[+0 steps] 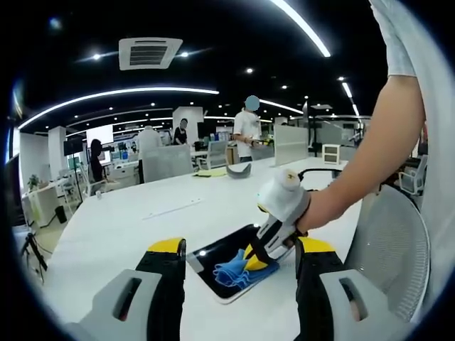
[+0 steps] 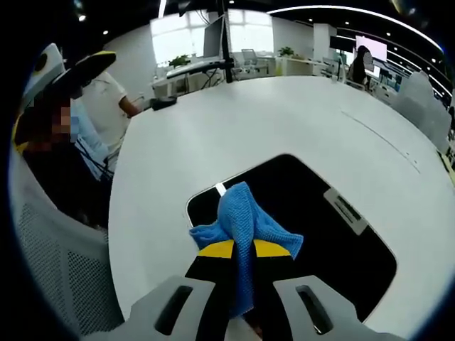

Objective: Wipe the mirror surface with the cleaning cloth until all visible marks leave the cleaned area.

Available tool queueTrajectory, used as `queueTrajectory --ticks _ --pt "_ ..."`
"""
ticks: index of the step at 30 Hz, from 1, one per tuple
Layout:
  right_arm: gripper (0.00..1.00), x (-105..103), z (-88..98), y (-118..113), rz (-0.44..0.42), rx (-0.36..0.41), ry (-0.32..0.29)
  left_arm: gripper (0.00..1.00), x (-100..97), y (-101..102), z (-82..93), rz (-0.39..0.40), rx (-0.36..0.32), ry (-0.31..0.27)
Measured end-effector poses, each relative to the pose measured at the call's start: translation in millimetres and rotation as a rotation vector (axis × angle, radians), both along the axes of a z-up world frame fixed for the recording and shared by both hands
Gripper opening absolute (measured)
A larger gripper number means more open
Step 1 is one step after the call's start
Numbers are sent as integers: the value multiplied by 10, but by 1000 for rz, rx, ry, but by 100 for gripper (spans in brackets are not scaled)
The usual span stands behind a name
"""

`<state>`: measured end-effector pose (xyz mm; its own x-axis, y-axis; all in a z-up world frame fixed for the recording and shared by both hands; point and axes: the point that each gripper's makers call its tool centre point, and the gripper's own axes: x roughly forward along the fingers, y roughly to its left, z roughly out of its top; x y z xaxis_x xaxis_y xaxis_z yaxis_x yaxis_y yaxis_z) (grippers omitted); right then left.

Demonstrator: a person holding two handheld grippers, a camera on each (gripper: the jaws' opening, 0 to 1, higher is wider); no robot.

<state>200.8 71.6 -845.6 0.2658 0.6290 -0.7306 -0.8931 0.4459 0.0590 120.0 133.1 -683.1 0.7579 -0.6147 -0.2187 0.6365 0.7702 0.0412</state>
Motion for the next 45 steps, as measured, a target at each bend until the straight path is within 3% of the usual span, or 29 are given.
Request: queueTrajectory --ticks 45 --pt "3 387 4 22 -20 1 -12 62 93 -16 -26 2 -1 10"
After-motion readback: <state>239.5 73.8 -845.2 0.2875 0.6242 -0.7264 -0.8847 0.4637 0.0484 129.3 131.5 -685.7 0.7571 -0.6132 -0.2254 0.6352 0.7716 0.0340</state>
